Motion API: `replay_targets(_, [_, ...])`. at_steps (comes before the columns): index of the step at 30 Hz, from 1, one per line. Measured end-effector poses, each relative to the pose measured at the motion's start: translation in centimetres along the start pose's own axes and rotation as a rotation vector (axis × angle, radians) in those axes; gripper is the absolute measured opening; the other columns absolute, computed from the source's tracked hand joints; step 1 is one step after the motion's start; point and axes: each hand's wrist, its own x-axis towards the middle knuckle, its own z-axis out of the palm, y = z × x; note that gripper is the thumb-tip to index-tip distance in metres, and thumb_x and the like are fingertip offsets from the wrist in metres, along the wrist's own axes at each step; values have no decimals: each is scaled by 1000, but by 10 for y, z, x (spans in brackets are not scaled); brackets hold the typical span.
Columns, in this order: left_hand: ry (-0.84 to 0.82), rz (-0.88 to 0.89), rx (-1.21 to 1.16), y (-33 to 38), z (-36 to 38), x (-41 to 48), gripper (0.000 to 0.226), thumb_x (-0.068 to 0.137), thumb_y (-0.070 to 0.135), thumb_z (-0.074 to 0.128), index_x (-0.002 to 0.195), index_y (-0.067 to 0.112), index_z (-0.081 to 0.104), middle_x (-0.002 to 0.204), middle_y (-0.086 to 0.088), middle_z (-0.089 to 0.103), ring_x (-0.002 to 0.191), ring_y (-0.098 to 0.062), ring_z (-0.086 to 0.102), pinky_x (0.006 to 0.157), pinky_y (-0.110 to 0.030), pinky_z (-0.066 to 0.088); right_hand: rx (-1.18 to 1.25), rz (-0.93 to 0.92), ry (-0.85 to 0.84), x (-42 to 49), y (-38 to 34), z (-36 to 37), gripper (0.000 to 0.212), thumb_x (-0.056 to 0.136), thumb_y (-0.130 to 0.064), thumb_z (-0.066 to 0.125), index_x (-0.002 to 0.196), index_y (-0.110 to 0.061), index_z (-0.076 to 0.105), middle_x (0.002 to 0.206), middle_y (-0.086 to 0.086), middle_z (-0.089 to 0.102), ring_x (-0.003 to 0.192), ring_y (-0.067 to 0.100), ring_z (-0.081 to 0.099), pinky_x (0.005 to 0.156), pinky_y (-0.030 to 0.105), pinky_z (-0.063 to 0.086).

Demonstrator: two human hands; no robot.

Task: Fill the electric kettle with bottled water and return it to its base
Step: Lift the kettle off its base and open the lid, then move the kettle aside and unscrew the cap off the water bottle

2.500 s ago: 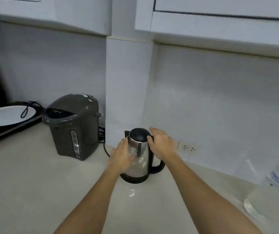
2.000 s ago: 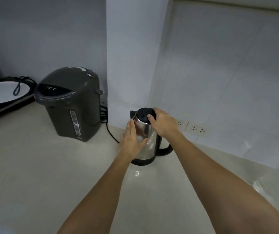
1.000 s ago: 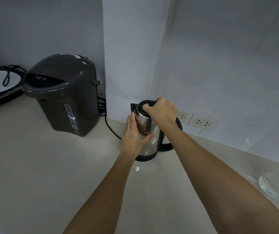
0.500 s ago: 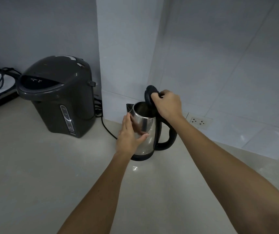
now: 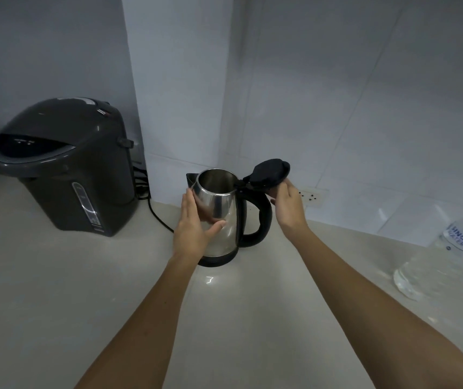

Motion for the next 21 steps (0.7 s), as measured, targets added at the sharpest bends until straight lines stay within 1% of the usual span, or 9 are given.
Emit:
replay_targets(2, [2, 9, 2, 0, 0, -1, 113, 77, 49, 73, 154, 25, -6, 163, 4, 11, 146, -22, 26, 109, -40, 35, 29, 33, -17, -4, 12, -1, 40, 100, -36, 27, 114, -22, 61, 112, -4, 69, 109, 10, 62, 99, 35, 47])
replay_targets(4, [4, 16, -11, -1, 0, -2, 113, 77, 50, 72, 154, 25, -6, 163, 5, 11, 146, -21, 25, 109, -39, 36, 50, 40, -41, -11, 24, 0, 40, 102, -38, 27, 120, -24, 60, 118, -5, 67, 113, 8, 59, 103, 33, 43])
replay_targets(6, [8, 16, -18, -1, 1, -3, 112, 77, 51, 72, 154, 26, -5, 163, 4, 12, 145, -22, 27, 108, -39, 37, 9, 8, -73, -18, 35, 2, 31, 102, -30, 34, 125, -26, 56, 121, -10, 62, 116, 7, 55, 106, 30, 39])
replay_targets(7, [10, 17, -18, -1, 1, -3, 112, 77, 51, 72, 154, 26, -5, 163, 4, 12, 145, -22, 28, 107, -39, 37, -25, -1, -89, -21, 40, 3, 31, 101, -23, 41, 130, -26, 51, 122, -12, 59, 117, 8, 52, 107, 29, 37])
replay_targets(9, [14, 20, -12, -1, 1, -4, 113, 76, 52, 72, 155, 26, -5, 163, 4, 11, 144, -23, 29, 107, -38, 38, -131, -16, -108, -23, 48, 8, 47, 94, -11, 52, 138, -27, 42, 127, -10, 56, 121, 9, 50, 108, 29, 36])
replay_targets(11, [15, 24, -6, -1, 1, -3, 113, 76, 53, 72, 155, 25, -5, 163, 3, 11, 144, -23, 30, 107, -38, 38, -269, -38, -66, -22, 56, 12, 56, 92, -10, 55, 140, -29, 36, 132, -8, 55, 123, 12, 49, 107, 31, 38])
replay_targets(14, [13, 24, -13, -2, 1, -2, 113, 76, 52, 72, 155, 25, -4, 163, 3, 11, 145, -24, 29, 108, -40, 37, -384, -51, 33, -19, 59, 16, 45, 93, -14, 54, 135, -25, 41, 126, -2, 59, 116, 19, 55, 96, 33, 45])
replay_targets(16, [5, 19, -16, -3, 2, -1, 113, 76, 51, 72, 155, 25, -4, 163, 2, 11, 144, -25, 30, 108, -41, 37, -406, -43, 63, -18, 58, 18, 37, 94, -17, 54, 129, -22, 45, 120, 0, 62, 110, 22, 58, 89, 32, 46])
replay_targets(21, [-6, 27, -25, -4, 2, 0, 113, 75, 52, 73, 154, 26, -5, 162, 0, 16, 143, -26, 31, 108, -43, 38, -307, -30, 39, -16, 54, 14, 33, 92, -14, 57, 124, -21, 51, 108, -2, 64, 103, 19, 58, 90, 30, 45])
